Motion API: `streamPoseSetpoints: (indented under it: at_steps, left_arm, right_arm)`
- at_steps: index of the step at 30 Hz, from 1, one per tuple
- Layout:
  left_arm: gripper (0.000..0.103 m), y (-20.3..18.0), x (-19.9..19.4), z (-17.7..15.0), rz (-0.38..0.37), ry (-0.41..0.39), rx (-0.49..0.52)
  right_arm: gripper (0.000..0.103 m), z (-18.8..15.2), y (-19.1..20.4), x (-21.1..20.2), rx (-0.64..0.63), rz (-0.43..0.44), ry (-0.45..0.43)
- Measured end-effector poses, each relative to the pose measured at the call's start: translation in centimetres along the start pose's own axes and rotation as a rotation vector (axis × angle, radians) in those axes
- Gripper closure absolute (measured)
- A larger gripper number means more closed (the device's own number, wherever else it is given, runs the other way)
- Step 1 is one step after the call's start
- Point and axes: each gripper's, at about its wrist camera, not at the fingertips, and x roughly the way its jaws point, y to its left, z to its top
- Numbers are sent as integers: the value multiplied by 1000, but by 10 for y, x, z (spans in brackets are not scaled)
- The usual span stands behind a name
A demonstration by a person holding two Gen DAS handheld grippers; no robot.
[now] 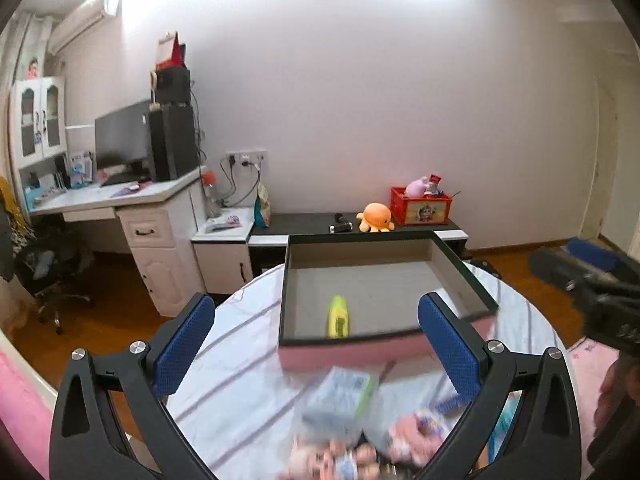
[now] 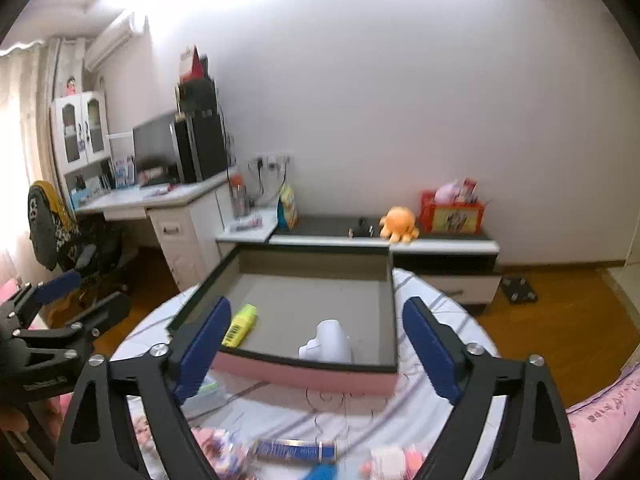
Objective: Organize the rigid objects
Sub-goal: 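Withdraw both tools from the box back toward the remaining items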
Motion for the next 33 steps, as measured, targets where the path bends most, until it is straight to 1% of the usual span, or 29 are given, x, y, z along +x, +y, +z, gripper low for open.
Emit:
streamPoseSetpoints:
  at_steps: [1,4,6,9,11,16,20,23,27,28,30,31,33]
  left_arm:
    - [0,-2,-9,-4,4,-5,8]
    - [0,-6,-42,-23,39,-38,31]
    - [0,-9,-64,-37,51,-58,34]
    - [0,-15,-86,-49,44,-70,28]
    - [0,-20,-98,-52,48,-80,36]
    - [0,-31,-117,-54,32,-111,58]
    - [0,-36,-118,-57,26,-92,72]
    - [0,-37,-113,-63,33,-64,83]
    - [0,-34,-97,-71,52,-9,98]
    - [0,-32,-91,-73,60,6,99]
    - [0,-27,-81,-78,71,38,96]
    - [0,-24,-75,-80,76,56,96]
    - [0,-19,-63,-85,88,92,92]
  right_arm:
    - [0,-3,3,-9,-4,-8,-10]
    - [0,-21,8,-46,-16,-35,-62]
    - [0,-30,8,-61,-16,-60,-63]
    - [0,-47,5,-88,0,-96,-92]
    - [0,-53,5,-98,15,-115,-92]
    - [0,-63,3,-112,9,-121,-90]
    - [0,-72,0,-116,9,-133,-83]
    - [0,-82,-6,-113,11,-148,-59]
    - [0,-99,-17,-90,22,-167,20]
    - [0,-104,-21,-78,28,-167,59]
    - [0,-116,-26,-65,34,-171,107]
    - [0,-123,-29,-53,37,-164,152]
    - [0,-134,-33,-37,42,-152,203]
